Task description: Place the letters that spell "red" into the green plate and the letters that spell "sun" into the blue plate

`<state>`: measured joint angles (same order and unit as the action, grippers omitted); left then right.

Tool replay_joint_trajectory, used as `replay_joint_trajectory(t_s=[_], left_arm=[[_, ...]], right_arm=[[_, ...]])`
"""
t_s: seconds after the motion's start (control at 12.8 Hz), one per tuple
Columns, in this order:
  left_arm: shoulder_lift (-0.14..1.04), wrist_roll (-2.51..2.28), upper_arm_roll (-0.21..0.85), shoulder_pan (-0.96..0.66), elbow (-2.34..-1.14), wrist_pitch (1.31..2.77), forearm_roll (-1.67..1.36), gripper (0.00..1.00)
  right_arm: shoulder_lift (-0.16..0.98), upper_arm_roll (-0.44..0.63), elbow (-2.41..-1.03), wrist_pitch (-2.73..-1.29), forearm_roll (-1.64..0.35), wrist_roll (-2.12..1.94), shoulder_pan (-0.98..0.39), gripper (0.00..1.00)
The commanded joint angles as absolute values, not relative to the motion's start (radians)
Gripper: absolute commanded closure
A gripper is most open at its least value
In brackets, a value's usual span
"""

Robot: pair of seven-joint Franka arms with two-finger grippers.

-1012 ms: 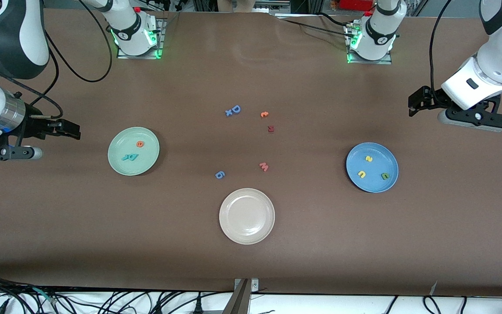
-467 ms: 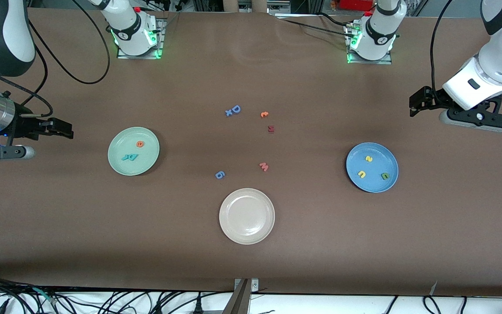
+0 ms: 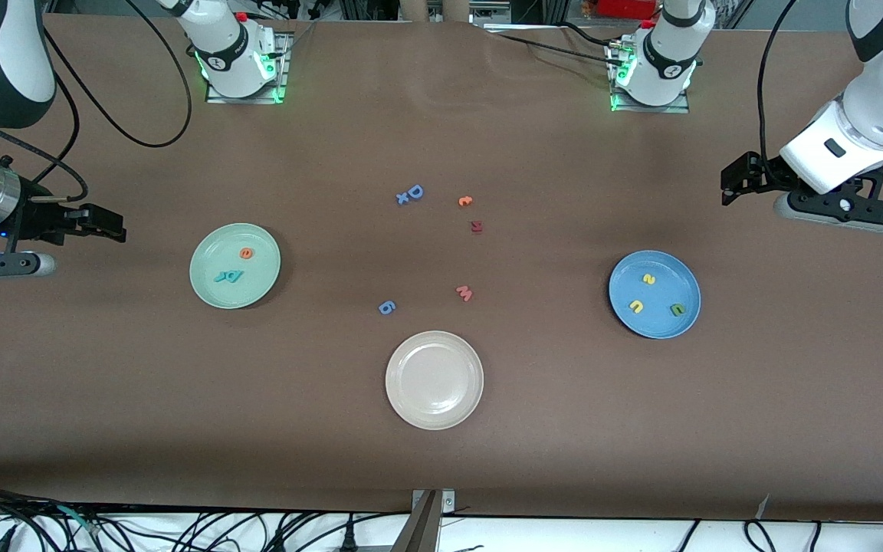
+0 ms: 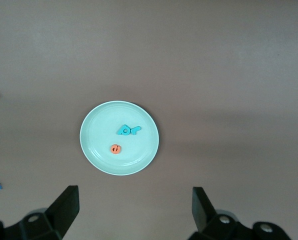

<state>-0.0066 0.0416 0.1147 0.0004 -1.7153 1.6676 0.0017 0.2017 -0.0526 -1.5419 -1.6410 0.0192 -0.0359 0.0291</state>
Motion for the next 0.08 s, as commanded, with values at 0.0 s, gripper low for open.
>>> replay_joint_trajectory(t_s=[0.0], left_arm=[[-0.012,0.057,0.115,0.006,-1.701,1.654,-0.012,0.0]], right_arm=[[0.189,-0.077,-1.537,-1.623,0.026,-0.029,0.051,0.0]])
